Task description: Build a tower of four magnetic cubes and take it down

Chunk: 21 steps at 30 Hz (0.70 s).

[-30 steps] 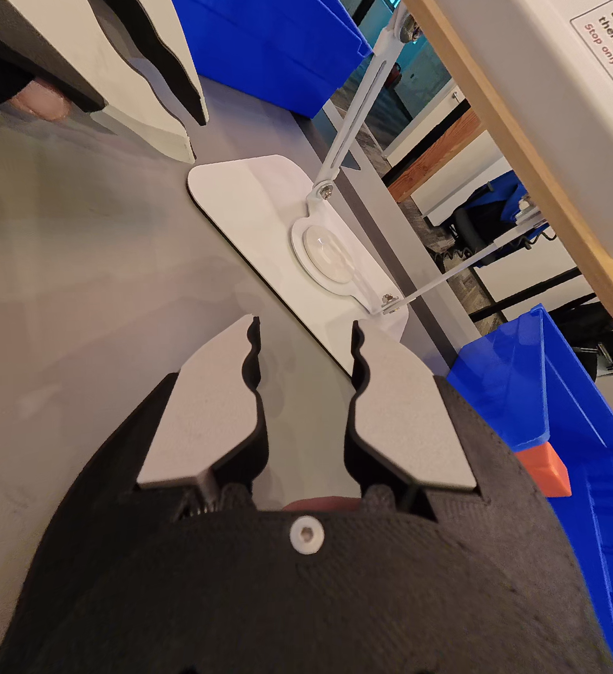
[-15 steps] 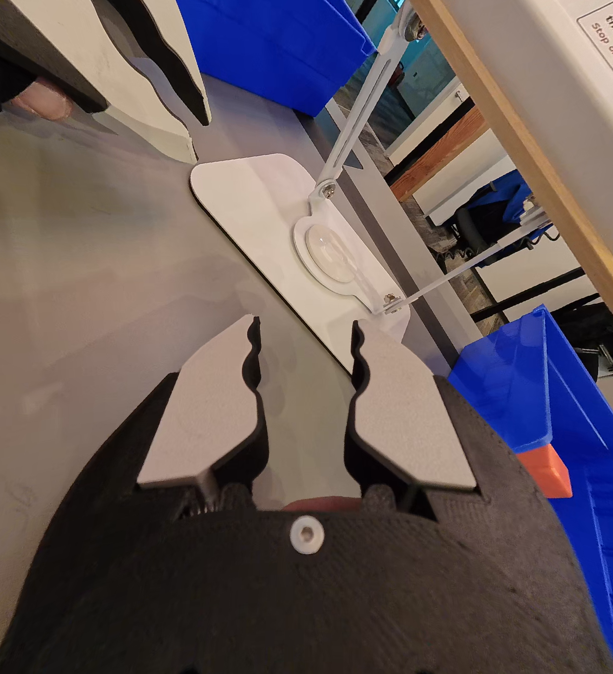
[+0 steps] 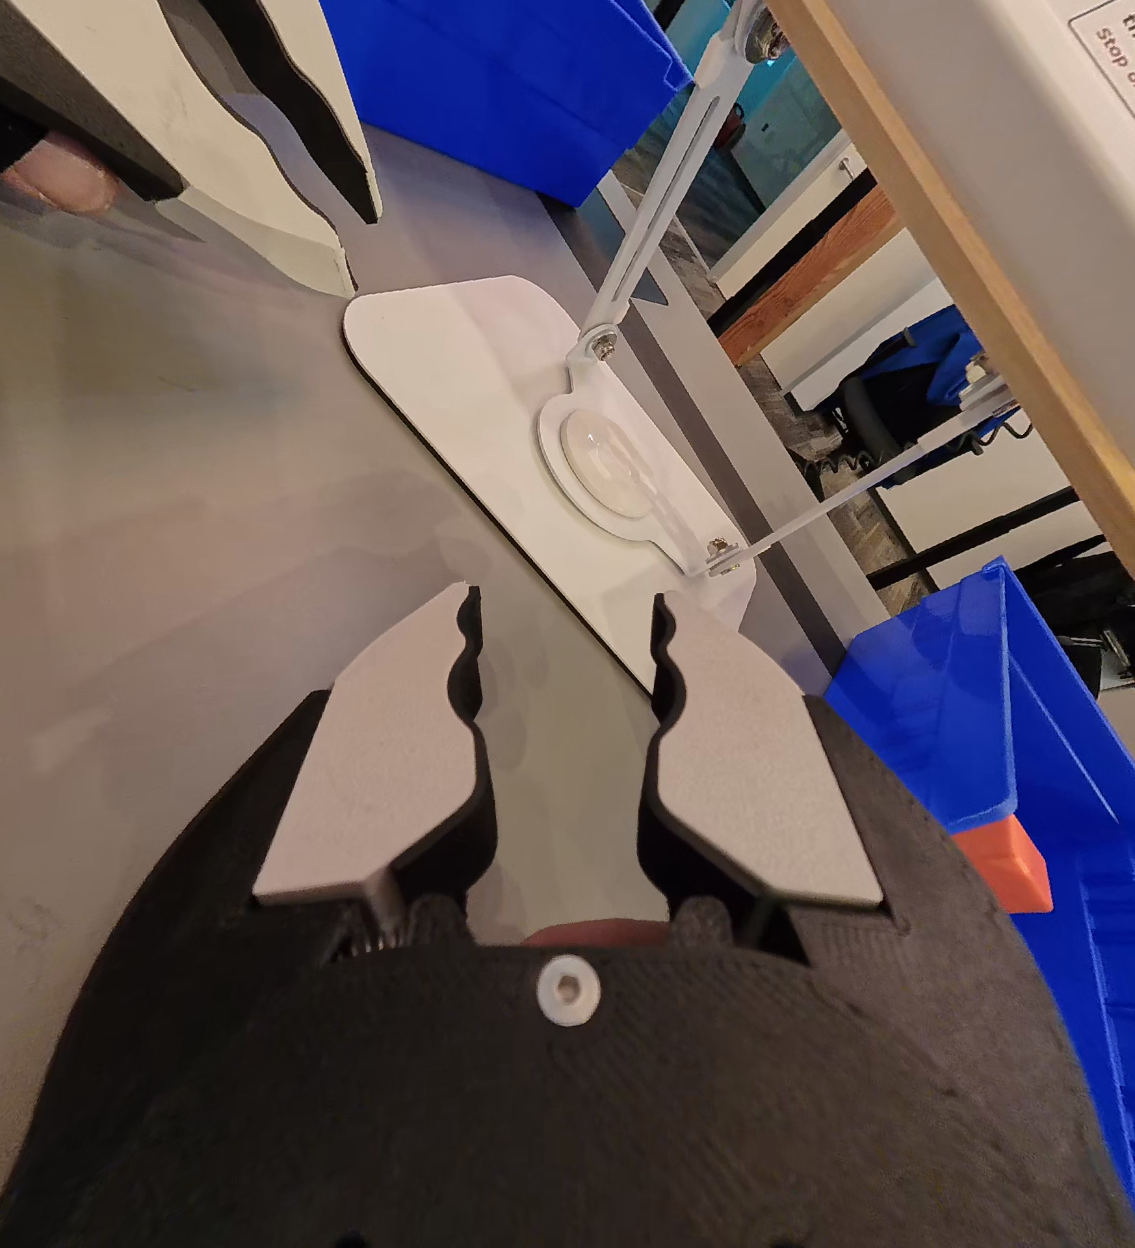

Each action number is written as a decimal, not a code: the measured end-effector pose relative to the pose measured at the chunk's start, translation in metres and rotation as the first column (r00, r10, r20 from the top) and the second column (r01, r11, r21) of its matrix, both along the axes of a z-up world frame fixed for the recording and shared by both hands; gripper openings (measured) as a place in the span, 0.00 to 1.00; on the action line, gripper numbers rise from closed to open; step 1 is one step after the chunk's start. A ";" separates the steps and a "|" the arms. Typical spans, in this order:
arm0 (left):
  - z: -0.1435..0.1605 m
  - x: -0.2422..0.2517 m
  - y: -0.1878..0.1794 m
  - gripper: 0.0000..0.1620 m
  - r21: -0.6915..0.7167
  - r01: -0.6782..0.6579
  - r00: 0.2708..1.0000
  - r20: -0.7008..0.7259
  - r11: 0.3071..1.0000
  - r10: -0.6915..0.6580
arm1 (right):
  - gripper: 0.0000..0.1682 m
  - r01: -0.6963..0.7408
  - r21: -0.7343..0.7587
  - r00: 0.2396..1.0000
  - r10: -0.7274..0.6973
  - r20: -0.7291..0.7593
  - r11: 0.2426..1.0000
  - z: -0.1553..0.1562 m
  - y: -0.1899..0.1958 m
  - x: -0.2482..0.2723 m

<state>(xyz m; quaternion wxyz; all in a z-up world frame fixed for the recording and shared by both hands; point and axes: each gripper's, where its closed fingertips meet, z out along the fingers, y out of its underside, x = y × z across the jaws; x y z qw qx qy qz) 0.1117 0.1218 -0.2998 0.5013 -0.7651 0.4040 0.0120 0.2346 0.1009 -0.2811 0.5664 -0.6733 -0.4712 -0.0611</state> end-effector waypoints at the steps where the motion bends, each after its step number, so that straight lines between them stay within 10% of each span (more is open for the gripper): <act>1: 0.000 0.000 0.000 0.15 0.000 0.000 1.000 0.000 1.000 0.000 | 0.29 0.001 0.000 1.000 -0.001 0.001 1.000 0.000 0.000 0.000; 21: 0.017 -0.007 0.000 0.15 0.046 -0.021 0.997 0.071 0.999 0.018 | 0.26 0.053 0.143 0.996 -0.043 -0.072 0.988 0.037 -0.001 0.014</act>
